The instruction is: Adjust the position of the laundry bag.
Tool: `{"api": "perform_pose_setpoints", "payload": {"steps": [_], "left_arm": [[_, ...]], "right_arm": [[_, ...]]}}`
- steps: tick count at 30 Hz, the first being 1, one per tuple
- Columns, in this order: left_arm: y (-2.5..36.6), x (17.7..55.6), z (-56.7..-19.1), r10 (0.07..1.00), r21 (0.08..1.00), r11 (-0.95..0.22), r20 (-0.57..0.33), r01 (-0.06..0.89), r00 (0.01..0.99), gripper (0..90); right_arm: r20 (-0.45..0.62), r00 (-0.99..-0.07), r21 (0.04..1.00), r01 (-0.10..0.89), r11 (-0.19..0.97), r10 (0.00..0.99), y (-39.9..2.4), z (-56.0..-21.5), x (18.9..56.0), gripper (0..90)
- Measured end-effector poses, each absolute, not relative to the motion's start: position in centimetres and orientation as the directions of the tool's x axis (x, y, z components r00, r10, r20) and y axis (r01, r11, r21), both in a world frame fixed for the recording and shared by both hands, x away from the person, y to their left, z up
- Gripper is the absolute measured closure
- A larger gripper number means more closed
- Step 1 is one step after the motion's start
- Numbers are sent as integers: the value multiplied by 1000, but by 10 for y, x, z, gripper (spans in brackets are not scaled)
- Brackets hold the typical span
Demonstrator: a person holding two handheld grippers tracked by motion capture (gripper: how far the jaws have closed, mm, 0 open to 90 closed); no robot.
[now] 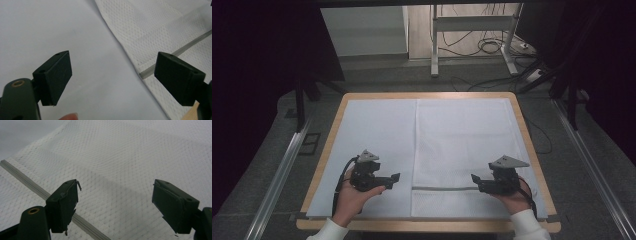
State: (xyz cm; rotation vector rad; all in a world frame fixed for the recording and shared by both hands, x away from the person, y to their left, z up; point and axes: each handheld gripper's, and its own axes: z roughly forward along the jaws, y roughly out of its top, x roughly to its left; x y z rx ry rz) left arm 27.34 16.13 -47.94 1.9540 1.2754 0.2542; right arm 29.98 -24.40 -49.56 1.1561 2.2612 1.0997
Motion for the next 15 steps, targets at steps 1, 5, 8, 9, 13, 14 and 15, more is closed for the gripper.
{"api": "perform_pose_setpoints", "payload": {"steps": [1,5,8,9,13,14,15], "left_arm": [[159,275,-479,845,693,-203,-233,692,482,146],[150,277,-481,837,682,-215,-240,699,492,150],[144,276,-483,830,673,-229,-243,704,502,154],[142,276,-484,829,669,-231,-245,707,503,155],[137,276,-485,824,662,-231,-256,713,505,159],[136,276,-485,824,662,-230,-257,713,505,159],[135,276,-486,822,659,-232,-259,715,507,160]], "right_arm": [[22,-593,780,514,358,805,-244,-496,300,207],[18,-592,778,515,361,805,-244,-496,300,208],[17,-592,777,514,362,806,-244,-496,300,208],[16,-593,777,514,363,805,-244,-496,300,208],[11,-595,780,508,366,803,-243,-496,300,208],[7,-595,782,503,367,803,-243,-496,299,208],[4,-595,782,503,368,804,-243,-496,299,208]]}}
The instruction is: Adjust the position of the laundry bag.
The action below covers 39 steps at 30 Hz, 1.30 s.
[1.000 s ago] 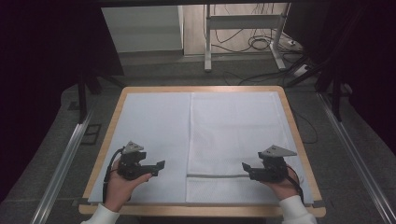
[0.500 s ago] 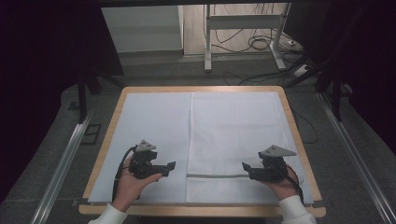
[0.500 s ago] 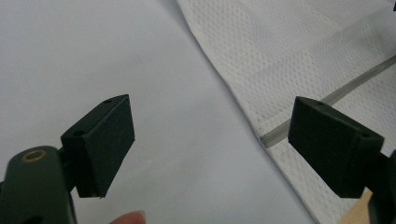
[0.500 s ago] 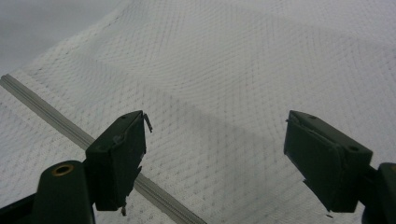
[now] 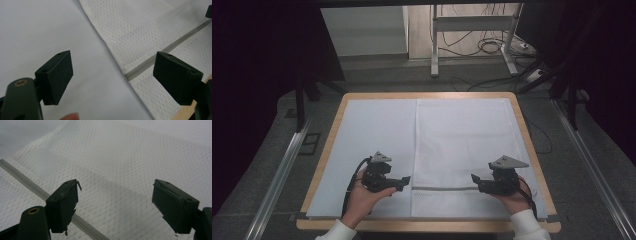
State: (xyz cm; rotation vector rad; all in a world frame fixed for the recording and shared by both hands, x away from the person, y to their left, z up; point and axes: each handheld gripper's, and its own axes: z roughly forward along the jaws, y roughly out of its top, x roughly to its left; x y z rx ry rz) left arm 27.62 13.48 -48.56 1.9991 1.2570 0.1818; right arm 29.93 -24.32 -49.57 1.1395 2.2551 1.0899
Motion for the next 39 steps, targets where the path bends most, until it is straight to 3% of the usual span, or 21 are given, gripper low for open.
{"api": "perform_pose_setpoints", "payload": {"steps": [39], "left_arm": [[103,298,-515,772,563,-179,-428,807,470,261]], "right_arm": [[-15,-579,780,503,372,815,-245,-495,300,208]]}}
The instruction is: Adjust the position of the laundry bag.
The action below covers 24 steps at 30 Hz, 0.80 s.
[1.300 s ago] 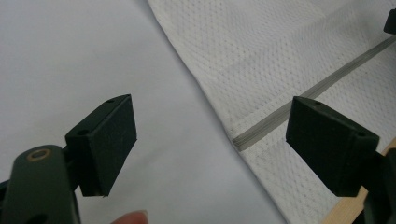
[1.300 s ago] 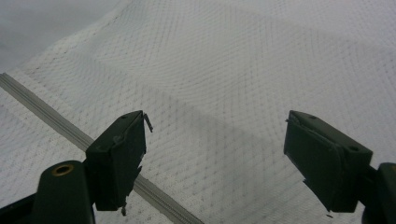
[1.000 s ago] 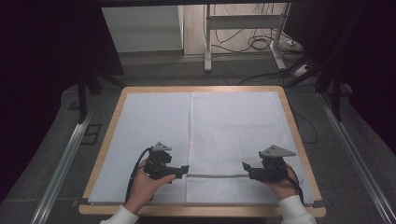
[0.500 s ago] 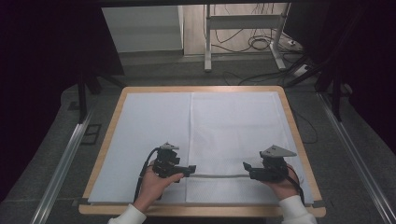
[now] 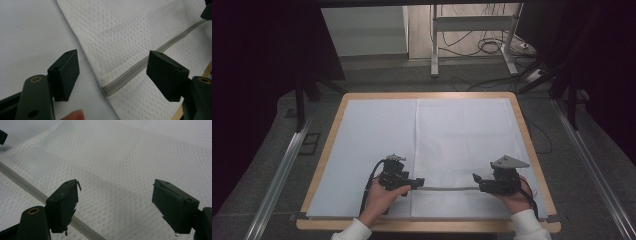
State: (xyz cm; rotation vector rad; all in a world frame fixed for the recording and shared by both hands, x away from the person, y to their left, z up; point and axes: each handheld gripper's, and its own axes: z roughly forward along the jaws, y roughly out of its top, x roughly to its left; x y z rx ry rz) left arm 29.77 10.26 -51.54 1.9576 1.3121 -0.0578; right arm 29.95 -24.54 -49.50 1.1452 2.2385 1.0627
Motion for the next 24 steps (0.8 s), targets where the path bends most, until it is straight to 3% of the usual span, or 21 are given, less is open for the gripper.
{"api": "perform_pose_setpoints", "payload": {"steps": [24], "left_arm": [[95,301,-526,782,543,-196,-416,816,465,357]], "right_arm": [[-16,-564,793,496,354,826,-250,-490,299,209]]}}
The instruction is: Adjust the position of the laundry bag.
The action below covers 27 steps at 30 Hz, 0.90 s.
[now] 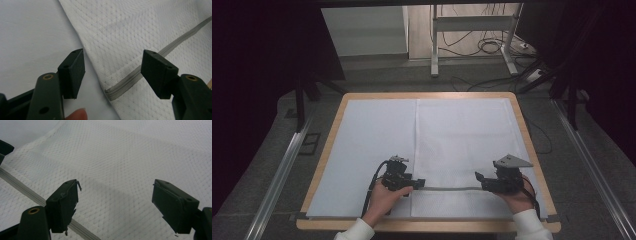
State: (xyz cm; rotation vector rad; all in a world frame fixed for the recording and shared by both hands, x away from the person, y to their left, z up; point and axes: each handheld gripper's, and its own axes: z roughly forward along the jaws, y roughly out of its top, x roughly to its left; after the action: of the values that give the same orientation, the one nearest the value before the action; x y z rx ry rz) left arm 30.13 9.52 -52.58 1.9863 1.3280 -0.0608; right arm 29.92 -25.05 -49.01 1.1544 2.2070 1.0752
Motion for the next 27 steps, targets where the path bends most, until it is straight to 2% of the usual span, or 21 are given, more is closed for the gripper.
{"api": "perform_pose_setpoints", "payload": {"steps": [4,6,14,20,27], "left_arm": [[92,301,-526,780,549,-189,-421,814,464,404],[88,302,-527,775,550,-197,-419,812,473,479],[78,302,-525,791,555,-238,-365,797,491,652],[74,301,-526,809,571,-281,-291,771,510,806],[77,301,-528,804,585,-266,-304,766,511,875]], "right_arm": [[-16,-563,792,497,354,826,-250,-490,299,209],[-17,-563,792,497,355,826,-250,-490,299,209],[-15,-566,792,496,355,824,-249,-490,299,209],[-16,-566,793,495,355,825,-250,-490,299,209],[-25,-552,800,489,347,834,-251,-489,299,212]]}}
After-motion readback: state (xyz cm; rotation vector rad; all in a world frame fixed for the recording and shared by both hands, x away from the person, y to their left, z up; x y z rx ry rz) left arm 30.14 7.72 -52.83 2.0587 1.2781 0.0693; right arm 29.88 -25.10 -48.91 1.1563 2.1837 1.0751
